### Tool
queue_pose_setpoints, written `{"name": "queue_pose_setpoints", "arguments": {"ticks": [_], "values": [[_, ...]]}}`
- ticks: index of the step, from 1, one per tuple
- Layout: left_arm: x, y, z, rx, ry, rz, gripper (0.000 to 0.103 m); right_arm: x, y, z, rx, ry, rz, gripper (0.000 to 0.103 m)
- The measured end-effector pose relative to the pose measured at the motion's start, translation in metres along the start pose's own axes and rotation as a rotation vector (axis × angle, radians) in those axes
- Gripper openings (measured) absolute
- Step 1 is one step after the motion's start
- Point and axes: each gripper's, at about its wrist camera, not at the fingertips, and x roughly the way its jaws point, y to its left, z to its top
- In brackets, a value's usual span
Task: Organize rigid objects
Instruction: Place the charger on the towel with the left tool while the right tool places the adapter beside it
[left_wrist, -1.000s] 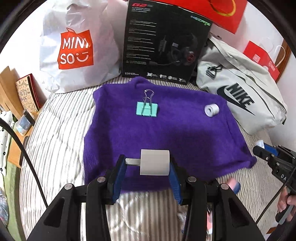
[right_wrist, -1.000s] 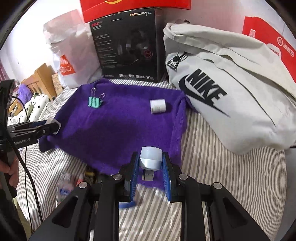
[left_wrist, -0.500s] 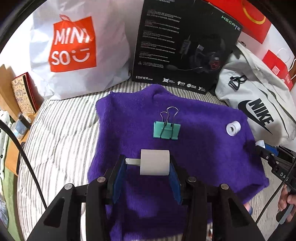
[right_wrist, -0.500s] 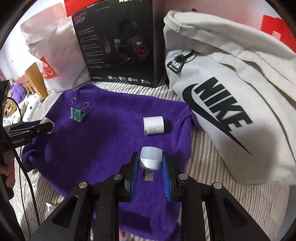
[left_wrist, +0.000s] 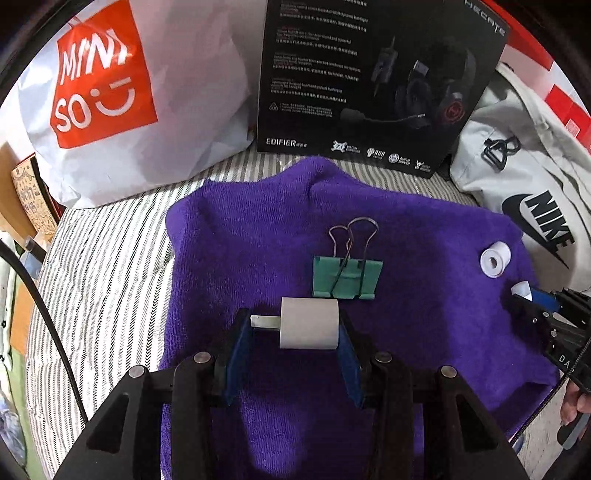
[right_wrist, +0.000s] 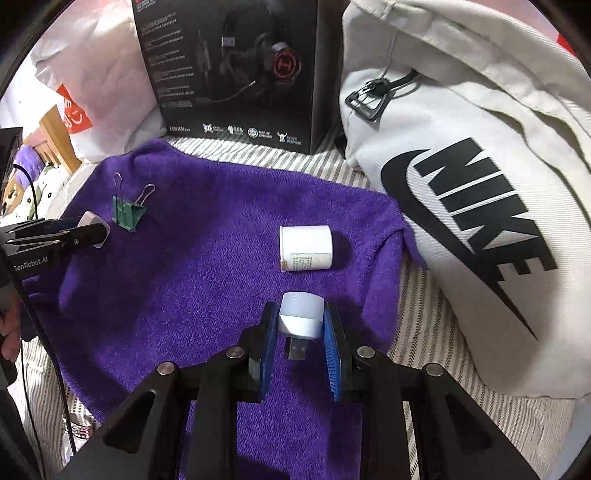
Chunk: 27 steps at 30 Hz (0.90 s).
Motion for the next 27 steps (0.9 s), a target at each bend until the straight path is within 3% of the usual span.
{"name": "queue_pose_setpoints", "arguments": {"ticks": [14,19,22,27], "values": [[0.003,-0.006,-0.008,0.039,-0.003,0.027,0.043,0.009,0.002,0.000,-0.005,0.008,0.015,0.027],[0.002,-0.009,-0.012,0.028,0.011,0.006,0.060,0.000,0.001,-0.006,-0.013,0.027,0.007,0.045],[-0.001,-0.010,-0.017,0.019,0.017,0.010,0.060,-0.009,0.002,-0.011,-0.014,0.029,0.002,0.046],[-0.013,-0.010,-0.027,-0.016,0.029,-0.036,0.060,-0.038,0.001,-0.024,0.006,0.004,-0.012,0.058]]}}
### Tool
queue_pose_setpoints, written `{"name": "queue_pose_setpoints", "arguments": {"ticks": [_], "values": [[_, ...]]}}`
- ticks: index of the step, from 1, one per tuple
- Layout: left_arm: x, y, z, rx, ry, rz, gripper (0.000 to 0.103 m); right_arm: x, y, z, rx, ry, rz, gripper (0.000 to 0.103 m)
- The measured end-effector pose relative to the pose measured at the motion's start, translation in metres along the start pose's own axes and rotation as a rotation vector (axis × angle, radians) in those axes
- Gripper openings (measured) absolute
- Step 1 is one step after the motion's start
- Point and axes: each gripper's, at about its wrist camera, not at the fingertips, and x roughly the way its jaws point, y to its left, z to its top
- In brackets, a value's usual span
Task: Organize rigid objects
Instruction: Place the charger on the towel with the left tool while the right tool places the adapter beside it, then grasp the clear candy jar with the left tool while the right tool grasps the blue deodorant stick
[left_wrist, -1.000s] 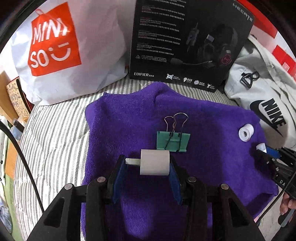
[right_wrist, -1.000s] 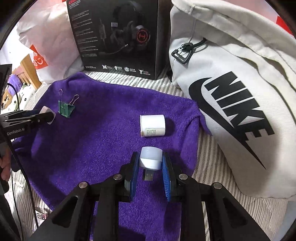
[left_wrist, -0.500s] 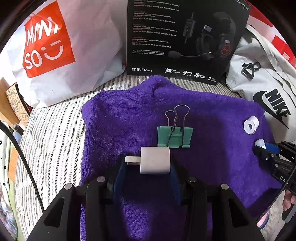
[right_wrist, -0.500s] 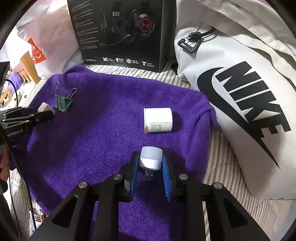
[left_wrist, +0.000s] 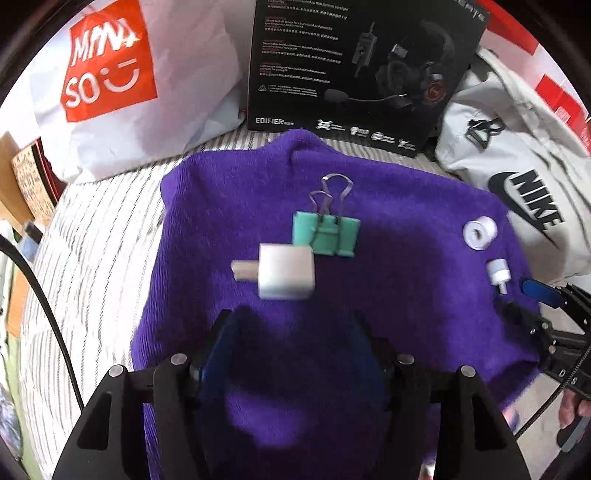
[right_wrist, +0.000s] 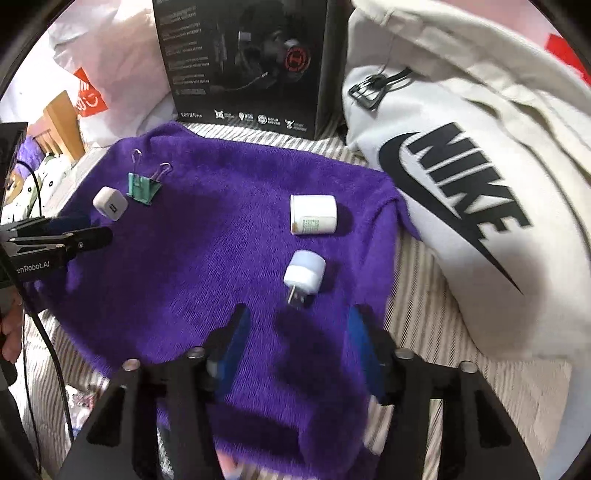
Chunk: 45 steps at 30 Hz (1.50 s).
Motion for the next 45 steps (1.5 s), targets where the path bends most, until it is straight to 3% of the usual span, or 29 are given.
{"name": "queue_pose_setpoints", "arguments": {"ticks": [11,16,26,35,39,45], "values": [[-0.064,-0.019,-0.045,0.049,-0.040,-0.028,0.060,-0.067,0.004,-0.055,0.090,-0.046,0.022,0.064],[-0.080,-0.030,-0.082,0.059,-0.015,-0.049,0.060,-0.079,0.009,-0.081,0.123,-0.042,0.042,0.064],[-0.076,-0.053,-0.142,0.035,0.078,-0.110,0.061,-0.099,0.023,-0.119,0.127,-0.049,0.075,0.064],[-0.080,-0.072,-0.158,0.143,0.054,0.016,0.069,-0.104,0.029,-0.136,0.116,-0.042,0.087,0.064],[-0.079,-0.070,-0.163,0.131,0.068,0.012,0.069,-0.102,0.029,-0.138,0.123,-0.040,0.098,0.064],[-0.063,-0.082,-0.175,0.196,0.092,0.056,0.068,-0.103,0.031,-0.144,0.101,-0.034,0.098,0.064]]}}
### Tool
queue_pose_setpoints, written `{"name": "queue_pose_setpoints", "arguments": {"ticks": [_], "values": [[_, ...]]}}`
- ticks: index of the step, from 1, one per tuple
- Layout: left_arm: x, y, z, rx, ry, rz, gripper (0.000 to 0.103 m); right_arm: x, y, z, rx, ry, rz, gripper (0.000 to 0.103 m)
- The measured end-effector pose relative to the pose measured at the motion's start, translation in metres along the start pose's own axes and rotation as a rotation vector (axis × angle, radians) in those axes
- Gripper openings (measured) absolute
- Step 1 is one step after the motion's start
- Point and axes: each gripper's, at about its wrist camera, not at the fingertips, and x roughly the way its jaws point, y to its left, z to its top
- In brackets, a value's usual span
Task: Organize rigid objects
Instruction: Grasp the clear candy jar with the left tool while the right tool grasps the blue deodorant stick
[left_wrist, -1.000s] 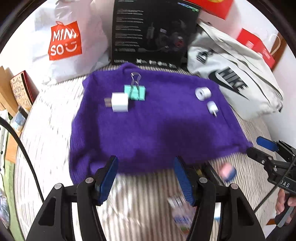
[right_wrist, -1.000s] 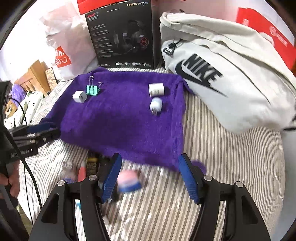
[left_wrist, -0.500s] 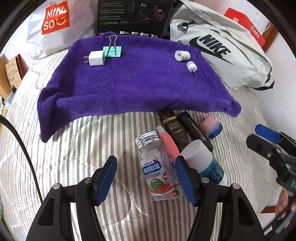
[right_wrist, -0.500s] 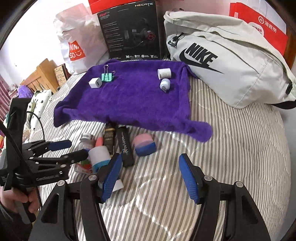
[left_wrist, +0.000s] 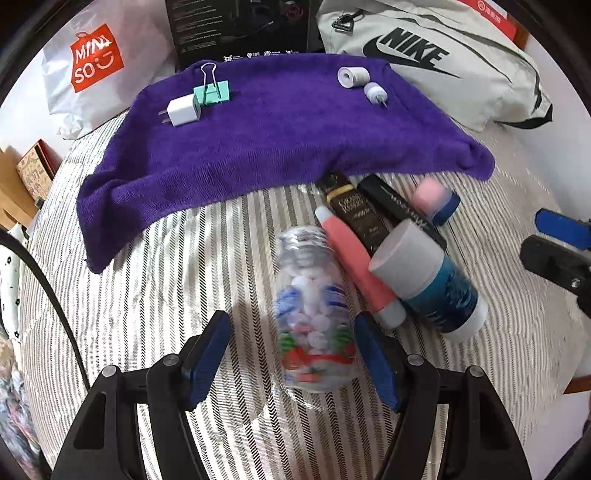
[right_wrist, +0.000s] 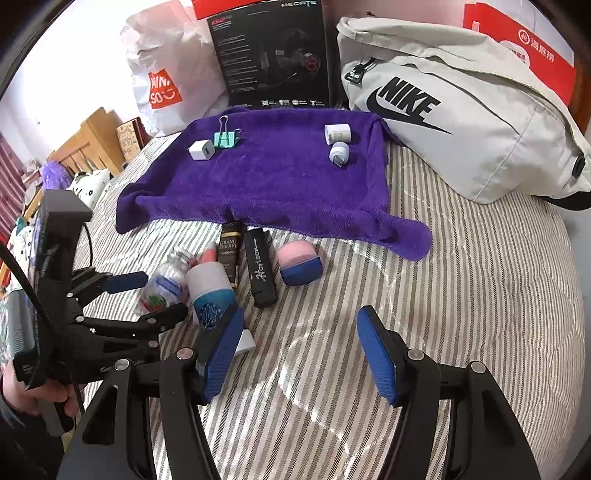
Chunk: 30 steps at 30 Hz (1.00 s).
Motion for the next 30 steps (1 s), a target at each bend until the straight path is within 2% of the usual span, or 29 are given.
{"name": "queue_pose_setpoints", "arguments": {"ticks": [5,6,7,11,14,19,21,22,26,30], "values": [[0.002,0.005,0.002,-0.017,-0.024,-0.021,0.064,0.004,0.007,-0.004,-0.022,0.016,0.034,0.064],[0.001,0.005,0.002,-0.011,-0.037,-0.013,0.057,0.004,0.011,-0.004,-0.038,0.015,0.045,0.064],[0.001,0.005,0.003,-0.003,-0.048,0.005,0.039,0.005,0.015,-0.004,-0.050,0.016,0.062,0.064],[-0.001,0.019,0.006,-0.022,-0.041,-0.032,0.039,0.013,0.032,-0.004,-0.099,0.021,0.114,0.064],[-0.004,0.032,0.002,-0.040,-0.026,-0.004,0.039,0.028,0.045,-0.004,-0.142,0.051,0.108,0.064],[-0.006,0.058,-0.005,-0.100,-0.023,-0.012,0.039,0.052,0.056,-0.002,-0.175,0.075,0.096,0.063],[-0.006,0.064,-0.007,-0.118,-0.025,-0.033,0.039,0.058,0.058,-0.001,-0.173,0.080,0.106,0.054],[-0.006,0.064,-0.007,-0.122,-0.026,-0.039,0.039,0.061,0.059,-0.001,-0.167,0.085,0.112,0.041],[-0.005,0.062,-0.007,-0.114,-0.031,-0.029,0.039,0.052,0.051,-0.003,-0.139,0.092,0.116,0.039],[-0.006,0.062,-0.010,-0.098,-0.033,-0.015,0.039,0.031,0.029,-0.010,-0.096,0.075,0.068,0.037]]}}
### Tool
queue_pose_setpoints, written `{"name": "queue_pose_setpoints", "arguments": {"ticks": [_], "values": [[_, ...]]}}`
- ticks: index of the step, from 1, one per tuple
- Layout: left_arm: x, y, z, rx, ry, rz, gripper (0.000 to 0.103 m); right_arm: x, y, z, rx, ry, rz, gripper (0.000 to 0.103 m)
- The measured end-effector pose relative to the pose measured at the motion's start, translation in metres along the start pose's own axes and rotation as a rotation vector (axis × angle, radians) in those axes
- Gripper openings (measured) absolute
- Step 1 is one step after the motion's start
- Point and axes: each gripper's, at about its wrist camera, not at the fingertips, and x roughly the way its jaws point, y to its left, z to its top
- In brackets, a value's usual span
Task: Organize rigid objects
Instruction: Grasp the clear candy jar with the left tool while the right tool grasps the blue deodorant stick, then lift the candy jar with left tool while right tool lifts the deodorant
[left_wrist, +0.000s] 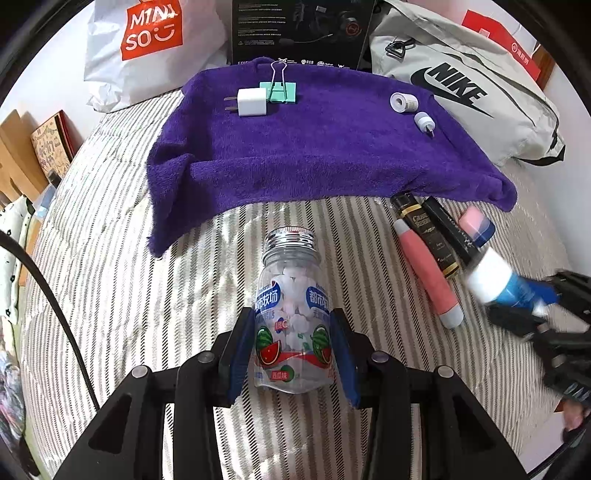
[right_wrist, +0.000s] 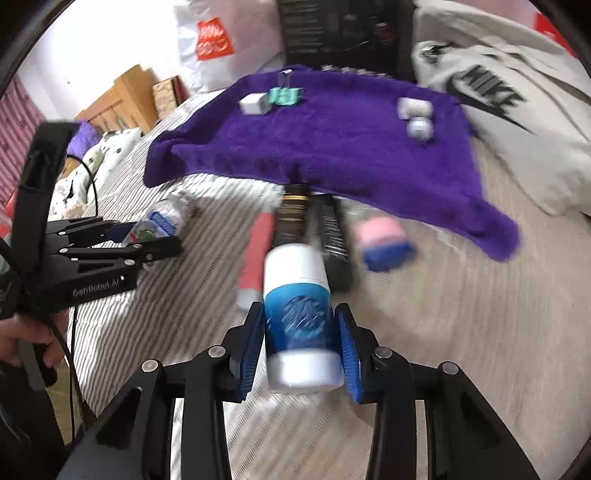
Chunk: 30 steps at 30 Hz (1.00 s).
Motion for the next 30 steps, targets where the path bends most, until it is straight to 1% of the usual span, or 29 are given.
{"name": "queue_pose_setpoints", "arguments": {"ticks": [2,5,7,9,10,12,15,18,21,25,26,28,29,30], "values": [[-0.001,0.001,-0.003,0.009,-0.002,0.026,0.039,-0.005,-0.015,-0.008,0.042,0.005,-0.051,0.037],[-0.001,0.001,-0.003,0.017,-0.006,0.033,0.039,0.003,-0.028,-0.018,0.062,0.043,-0.082,0.036],[0.000,0.000,-0.003,0.022,-0.003,0.040,0.039,0.004,-0.028,-0.021,0.058,0.037,-0.075,0.036],[0.000,-0.001,-0.002,0.026,0.000,0.045,0.039,0.006,-0.025,-0.021,0.042,0.039,-0.093,0.036],[0.000,0.000,-0.002,0.025,0.001,0.045,0.040,0.008,-0.024,-0.021,0.034,0.045,-0.099,0.038],[0.000,-0.002,-0.002,0.031,0.003,0.054,0.040,0.014,-0.019,-0.022,0.002,0.054,-0.134,0.038],[0.000,-0.005,-0.002,0.036,-0.007,0.072,0.040,0.014,-0.023,-0.022,0.019,0.033,-0.122,0.036],[0.001,-0.002,-0.002,0.025,-0.028,0.048,0.039,0.013,-0.029,-0.021,0.051,0.028,-0.092,0.036],[-0.001,-0.001,-0.001,0.037,-0.014,0.042,0.039,0.005,-0.032,-0.022,0.069,0.017,-0.051,0.036],[0.000,-0.001,-0.002,0.043,-0.015,0.052,0.039,0.010,-0.028,-0.025,0.043,0.035,-0.092,0.036],[0.000,-0.001,-0.002,0.039,-0.015,0.052,0.039,0.010,-0.026,-0.025,0.037,0.027,-0.100,0.036],[0.000,-0.002,-0.002,0.039,-0.021,0.055,0.040,0.011,-0.026,-0.024,0.033,0.029,-0.104,0.036],[0.000,-0.002,-0.003,0.039,-0.038,0.063,0.039,0.010,-0.026,-0.024,0.042,0.030,-0.100,0.036],[0.000,-0.001,-0.003,0.038,-0.043,0.052,0.039,0.008,-0.028,-0.022,0.053,0.028,-0.091,0.036]]}}
